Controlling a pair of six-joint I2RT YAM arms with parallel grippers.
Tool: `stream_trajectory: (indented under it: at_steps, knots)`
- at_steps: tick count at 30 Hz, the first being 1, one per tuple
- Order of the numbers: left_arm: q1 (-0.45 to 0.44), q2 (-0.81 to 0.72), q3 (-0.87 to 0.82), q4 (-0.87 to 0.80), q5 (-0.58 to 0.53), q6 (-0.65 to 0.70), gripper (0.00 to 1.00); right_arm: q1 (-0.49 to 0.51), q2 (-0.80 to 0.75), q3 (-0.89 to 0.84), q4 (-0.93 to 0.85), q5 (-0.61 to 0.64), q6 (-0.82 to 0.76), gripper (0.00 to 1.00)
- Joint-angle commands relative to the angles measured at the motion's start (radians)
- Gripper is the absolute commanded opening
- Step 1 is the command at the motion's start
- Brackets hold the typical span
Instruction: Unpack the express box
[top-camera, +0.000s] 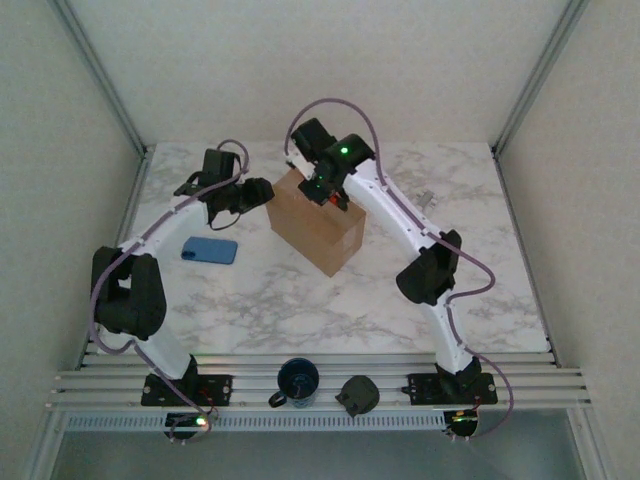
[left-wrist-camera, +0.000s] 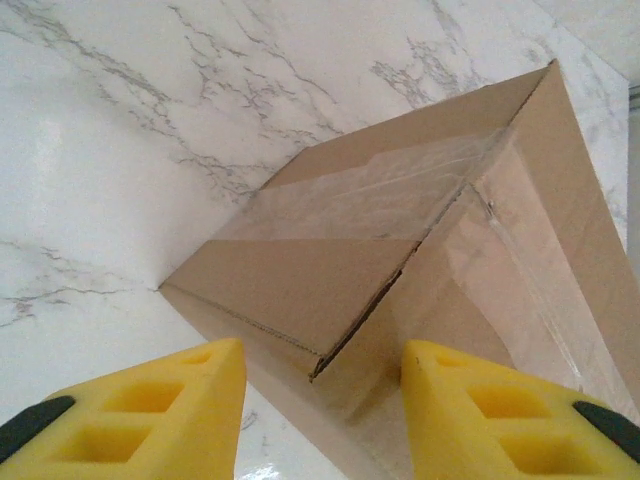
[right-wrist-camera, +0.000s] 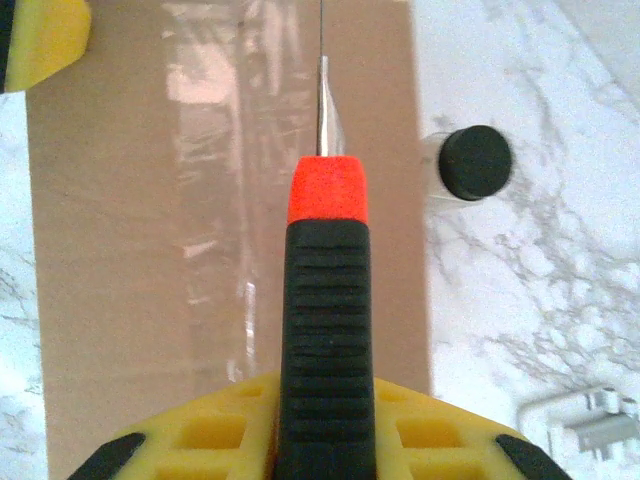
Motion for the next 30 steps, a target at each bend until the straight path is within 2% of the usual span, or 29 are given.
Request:
stream_trajectory:
  at_steps: [1,5,9,15,30]
  knots:
    - [0.011,0.016,0.039,-0.074,-0.023,0.013,0.49,-0.031,-0.041,-0.023,0.009,0.022,0.013,0.00]
    - [0.009,0.004,0.074,-0.067,0.007,-0.002,0.57,-0.043,-0.034,-0.030,0.018,0.000,0.008,0.00]
    - [0.007,-0.009,0.082,-0.050,0.042,-0.025,0.60,-0.044,-0.035,-0.050,0.046,-0.066,-0.010,0.00]
    - [0.001,-0.028,0.019,0.021,0.091,-0.091,0.58,-0.044,-0.068,-0.146,0.136,-0.129,-0.080,0.00]
    - [0.001,0.002,-0.037,0.089,0.055,-0.169,0.55,-0.033,0.006,-0.058,0.086,-0.194,-0.153,0.00]
